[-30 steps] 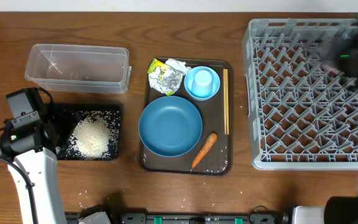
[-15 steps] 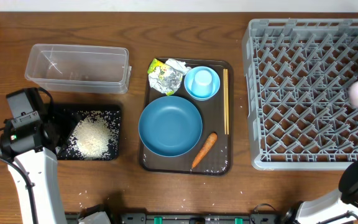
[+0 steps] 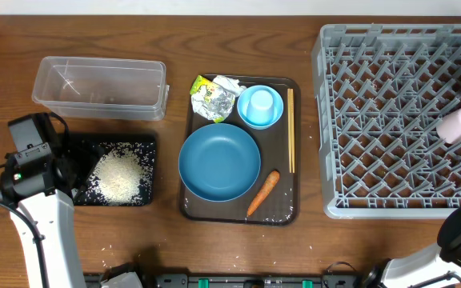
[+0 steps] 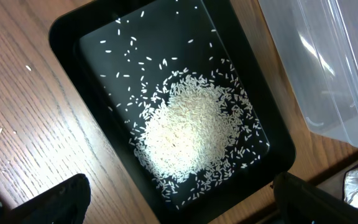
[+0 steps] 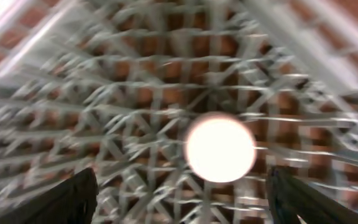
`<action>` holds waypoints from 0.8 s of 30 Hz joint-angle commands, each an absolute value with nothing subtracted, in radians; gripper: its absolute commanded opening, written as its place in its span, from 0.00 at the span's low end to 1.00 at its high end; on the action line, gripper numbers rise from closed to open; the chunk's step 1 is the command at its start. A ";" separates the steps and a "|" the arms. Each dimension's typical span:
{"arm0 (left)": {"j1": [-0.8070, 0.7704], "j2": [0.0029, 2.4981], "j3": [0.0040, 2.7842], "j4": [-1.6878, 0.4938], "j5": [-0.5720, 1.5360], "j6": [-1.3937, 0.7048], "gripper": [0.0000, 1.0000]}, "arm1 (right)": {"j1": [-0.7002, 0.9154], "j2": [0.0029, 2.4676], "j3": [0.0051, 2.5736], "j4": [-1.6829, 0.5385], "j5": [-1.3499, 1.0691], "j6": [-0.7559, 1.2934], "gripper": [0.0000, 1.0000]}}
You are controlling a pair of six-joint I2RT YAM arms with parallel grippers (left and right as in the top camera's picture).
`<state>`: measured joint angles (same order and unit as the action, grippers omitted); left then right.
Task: Sort waste into correct bins and load items into the dishwasher rack
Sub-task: 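Reach the right gripper to the light-blue cup and grasp it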
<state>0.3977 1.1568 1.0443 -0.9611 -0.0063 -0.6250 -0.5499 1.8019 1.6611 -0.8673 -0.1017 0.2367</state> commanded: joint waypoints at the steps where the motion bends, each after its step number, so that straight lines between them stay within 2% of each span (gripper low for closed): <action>1: 0.403 1.158 1.061 -0.961 -0.011 -0.627 0.96 | -0.498 1.784 1.671 -0.871 -0.334 0.175 0.87; 6: 0.403 1.158 1.061 -0.961 -0.011 -0.627 0.96 | -0.345 1.774 1.671 -0.876 -0.517 0.174 0.89; 10: 0.403 1.158 1.061 -0.961 -0.011 -0.627 0.96 | -0.136 1.775 1.668 -0.865 -0.512 0.117 0.91; 14: 0.403 1.158 1.061 -0.961 -0.011 -0.627 0.96 | 0.089 1.790 1.667 -0.830 -0.310 0.127 0.95; 19: 0.403 1.158 1.061 -0.961 -0.011 -0.627 0.96 | 0.345 1.858 1.667 -0.747 -0.006 0.222 0.95; 24: 0.403 1.158 1.061 -0.961 -0.011 -0.627 0.96 | 0.490 1.963 1.667 -0.687 0.206 0.309 0.96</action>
